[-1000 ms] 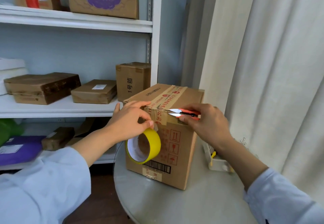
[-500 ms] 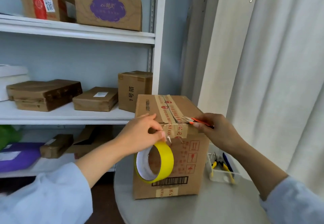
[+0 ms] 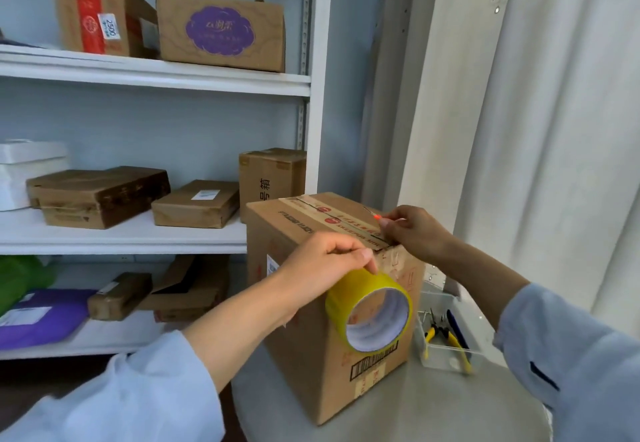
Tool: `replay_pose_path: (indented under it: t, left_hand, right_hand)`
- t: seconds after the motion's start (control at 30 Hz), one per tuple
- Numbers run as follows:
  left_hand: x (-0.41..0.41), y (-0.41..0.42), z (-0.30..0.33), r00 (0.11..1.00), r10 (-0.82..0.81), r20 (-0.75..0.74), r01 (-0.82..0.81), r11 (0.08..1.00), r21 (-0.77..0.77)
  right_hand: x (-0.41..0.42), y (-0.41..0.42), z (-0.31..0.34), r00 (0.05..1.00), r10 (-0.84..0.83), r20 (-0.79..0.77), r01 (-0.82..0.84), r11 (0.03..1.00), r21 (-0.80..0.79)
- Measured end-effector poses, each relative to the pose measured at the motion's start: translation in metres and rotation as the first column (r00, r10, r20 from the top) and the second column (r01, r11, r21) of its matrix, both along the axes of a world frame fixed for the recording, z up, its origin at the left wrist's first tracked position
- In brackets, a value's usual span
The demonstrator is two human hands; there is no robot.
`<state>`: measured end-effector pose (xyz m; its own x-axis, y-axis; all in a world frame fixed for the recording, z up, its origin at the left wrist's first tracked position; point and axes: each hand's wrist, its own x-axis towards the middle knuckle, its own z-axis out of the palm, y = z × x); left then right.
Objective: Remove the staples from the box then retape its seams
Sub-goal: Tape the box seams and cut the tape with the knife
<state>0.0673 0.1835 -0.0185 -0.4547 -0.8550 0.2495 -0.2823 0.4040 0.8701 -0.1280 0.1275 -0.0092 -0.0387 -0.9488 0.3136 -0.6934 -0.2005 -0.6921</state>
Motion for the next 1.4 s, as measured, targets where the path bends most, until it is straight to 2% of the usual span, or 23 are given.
replay_pose_path:
  t: [0.07,0.13,0.2,0.33,0.5,0.6,0.67,0.77,0.83,0.9,0.97,1.1,1.23,1.33,1.4]
  left_hand:
    - [0.007,-0.007,-0.005,0.996,0.061,-0.058,-0.06,0.998,0.024]
    - [0.011,-0.011,-0.014,0.988,0.11,-0.108,-0.107,0.994,0.032]
    - [0.005,-0.009,-0.016,0.993,0.097,-0.061,-0.097,0.995,0.003]
    - [-0.002,-0.009,-0.002,0.998,0.041,0.056,-0.04,0.999,-0.009]
    - [0.012,-0.017,0.002,0.986,0.143,0.084,-0.14,0.989,-0.038]
    - [0.008,-0.017,-0.001,0.973,0.181,0.145,-0.172,0.983,-0.07]
    - [-0.001,-0.017,0.001,0.979,0.149,0.141,-0.143,0.988,-0.054]
    - [-0.008,-0.013,0.001,0.987,0.088,0.136,-0.085,0.996,-0.028]
    - [-0.001,-0.015,-0.001,0.992,0.086,0.092,-0.083,0.996,-0.033]
    - [0.005,-0.017,-0.006,0.997,0.079,0.007,-0.079,0.996,-0.034]
    - [0.005,-0.016,-0.009,0.997,0.06,-0.045,-0.061,0.998,-0.021]
    - [-0.001,-0.009,-0.012,1.0,0.008,-0.009,-0.008,1.0,0.001]
    - [0.0,-0.004,-0.014,0.998,-0.042,0.036,0.041,0.999,0.013]
    - [-0.003,-0.002,-0.013,0.995,-0.032,0.093,0.036,0.999,-0.037]
    - [-0.003,-0.004,-0.014,0.997,-0.036,0.073,0.036,0.999,0.003]
  right_hand:
    - [0.005,-0.001,-0.001,0.999,0.036,-0.003,-0.036,0.999,-0.032]
    - [0.011,-0.001,-0.012,0.993,0.037,-0.113,-0.04,0.999,-0.03]
    - [0.015,-0.006,-0.018,0.981,-0.02,-0.193,0.012,0.999,-0.041]
    - [0.017,-0.02,-0.007,0.977,-0.065,-0.201,0.07,0.997,0.015]
    - [0.017,-0.01,-0.001,0.998,0.016,0.057,-0.019,0.998,0.053]
    - [0.021,-0.012,-0.002,0.998,0.031,0.051,-0.033,0.998,0.049]
    - [0.03,-0.017,-0.003,0.997,0.031,0.075,-0.034,0.998,0.043]
    - [0.04,-0.016,0.002,0.998,-0.059,0.033,0.062,0.993,-0.097]
    - [0.038,-0.004,0.004,0.989,-0.151,0.005,0.148,0.968,-0.201]
    - [0.03,0.007,-0.001,0.982,-0.184,0.038,0.188,0.962,-0.196]
    - [0.024,0.017,-0.009,0.993,-0.113,0.038,0.117,0.985,-0.126]
    - [0.011,0.03,-0.027,0.988,0.15,-0.039,-0.153,0.984,-0.095]
    - [-0.002,0.028,-0.038,0.978,0.169,-0.122,-0.18,0.98,-0.084]
    - [-0.009,0.024,-0.039,0.976,0.193,-0.098,-0.197,0.98,-0.033]
    - [-0.015,0.023,-0.037,0.97,0.234,-0.065,-0.235,0.972,-0.001]
